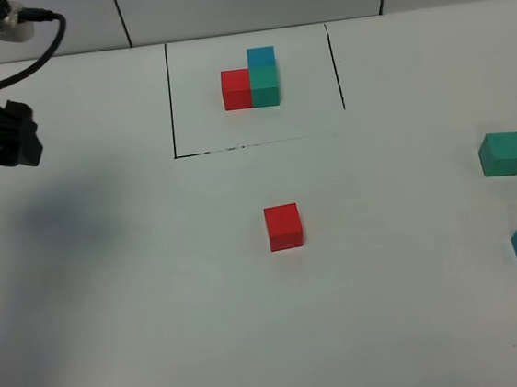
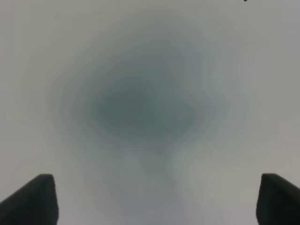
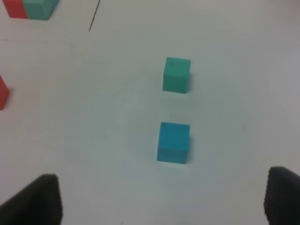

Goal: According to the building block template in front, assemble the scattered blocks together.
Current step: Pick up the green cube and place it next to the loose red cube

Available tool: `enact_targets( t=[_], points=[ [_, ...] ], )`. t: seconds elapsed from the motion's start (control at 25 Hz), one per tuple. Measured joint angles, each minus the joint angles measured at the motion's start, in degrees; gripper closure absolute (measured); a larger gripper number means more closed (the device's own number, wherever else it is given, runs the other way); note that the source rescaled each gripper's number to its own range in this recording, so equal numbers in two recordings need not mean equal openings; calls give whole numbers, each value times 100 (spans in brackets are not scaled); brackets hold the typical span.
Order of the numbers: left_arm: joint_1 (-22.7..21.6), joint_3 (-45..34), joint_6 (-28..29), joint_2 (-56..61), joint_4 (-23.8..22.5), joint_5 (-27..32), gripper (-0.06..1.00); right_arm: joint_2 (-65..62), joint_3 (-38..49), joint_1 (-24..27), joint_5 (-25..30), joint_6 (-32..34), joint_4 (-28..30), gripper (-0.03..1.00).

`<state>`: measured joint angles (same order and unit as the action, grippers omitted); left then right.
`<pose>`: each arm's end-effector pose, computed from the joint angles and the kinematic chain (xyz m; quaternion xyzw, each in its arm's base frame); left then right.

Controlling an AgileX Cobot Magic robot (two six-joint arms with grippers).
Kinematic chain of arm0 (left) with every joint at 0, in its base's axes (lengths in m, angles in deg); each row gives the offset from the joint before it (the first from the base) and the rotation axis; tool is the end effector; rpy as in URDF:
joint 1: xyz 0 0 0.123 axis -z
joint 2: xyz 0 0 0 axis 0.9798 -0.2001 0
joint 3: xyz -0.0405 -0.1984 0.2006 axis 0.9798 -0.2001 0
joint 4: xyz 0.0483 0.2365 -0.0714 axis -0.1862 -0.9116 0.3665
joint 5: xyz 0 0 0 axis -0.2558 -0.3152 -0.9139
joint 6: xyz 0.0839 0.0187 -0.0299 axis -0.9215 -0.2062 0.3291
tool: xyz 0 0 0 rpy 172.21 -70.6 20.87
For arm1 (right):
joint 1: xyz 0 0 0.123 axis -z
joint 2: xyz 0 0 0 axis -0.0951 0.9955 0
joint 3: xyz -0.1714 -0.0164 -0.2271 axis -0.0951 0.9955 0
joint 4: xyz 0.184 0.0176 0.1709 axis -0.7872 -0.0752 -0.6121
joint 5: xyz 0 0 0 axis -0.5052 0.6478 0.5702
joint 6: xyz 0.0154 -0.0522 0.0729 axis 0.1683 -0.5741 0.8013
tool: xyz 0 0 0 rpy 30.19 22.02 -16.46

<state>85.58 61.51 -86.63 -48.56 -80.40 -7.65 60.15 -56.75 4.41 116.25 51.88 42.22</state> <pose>0.3078 -0.0369 0.3115 0.1357 0.9611 0.0126 0.2400 -0.0075 0.0053 0.2772 -0.0434 0.8526 0.0183 0.5204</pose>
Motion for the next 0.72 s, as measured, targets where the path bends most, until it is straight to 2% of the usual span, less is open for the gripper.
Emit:
enact_targets(
  t=[0.24, 0.44, 0.72],
  points=[
    [-11, -982, 847, 1490, -517, 23, 5, 0, 0, 0, 0, 0, 0, 9],
    [-11, -1863, 1116, 2718, -518, 26, 5, 0, 0, 0, 0, 0, 0, 9],
    [-11, -2727, 1183, 4161, -338, 14, 6, 0, 0, 0, 0, 0, -5, 9]
  ],
)
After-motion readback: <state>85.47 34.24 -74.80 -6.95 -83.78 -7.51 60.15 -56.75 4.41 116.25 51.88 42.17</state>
